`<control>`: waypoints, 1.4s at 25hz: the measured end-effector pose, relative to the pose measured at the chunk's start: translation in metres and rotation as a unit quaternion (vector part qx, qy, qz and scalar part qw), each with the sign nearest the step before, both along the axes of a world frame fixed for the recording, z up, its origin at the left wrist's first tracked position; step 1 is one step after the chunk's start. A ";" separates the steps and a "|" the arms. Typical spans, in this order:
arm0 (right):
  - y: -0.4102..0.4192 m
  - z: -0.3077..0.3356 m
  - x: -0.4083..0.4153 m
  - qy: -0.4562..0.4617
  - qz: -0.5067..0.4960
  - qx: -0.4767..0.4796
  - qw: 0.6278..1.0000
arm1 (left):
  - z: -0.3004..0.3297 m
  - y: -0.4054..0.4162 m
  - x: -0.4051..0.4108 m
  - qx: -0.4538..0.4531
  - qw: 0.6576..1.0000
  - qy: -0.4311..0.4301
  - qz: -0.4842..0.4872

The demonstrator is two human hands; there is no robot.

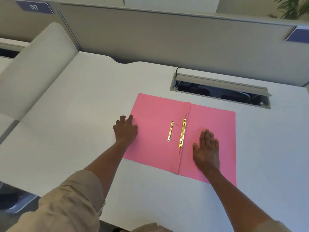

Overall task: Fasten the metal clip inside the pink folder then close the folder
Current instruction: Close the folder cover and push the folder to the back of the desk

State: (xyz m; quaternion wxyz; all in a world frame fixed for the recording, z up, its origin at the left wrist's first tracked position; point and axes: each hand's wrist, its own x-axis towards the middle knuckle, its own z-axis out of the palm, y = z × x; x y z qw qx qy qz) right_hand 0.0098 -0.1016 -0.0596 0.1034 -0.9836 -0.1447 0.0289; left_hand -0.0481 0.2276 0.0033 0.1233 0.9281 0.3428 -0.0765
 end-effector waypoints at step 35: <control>-0.006 0.013 0.005 0.070 0.033 0.008 0.997 | 0.193 -0.129 0.015 -0.211 0.950 -0.178 -0.146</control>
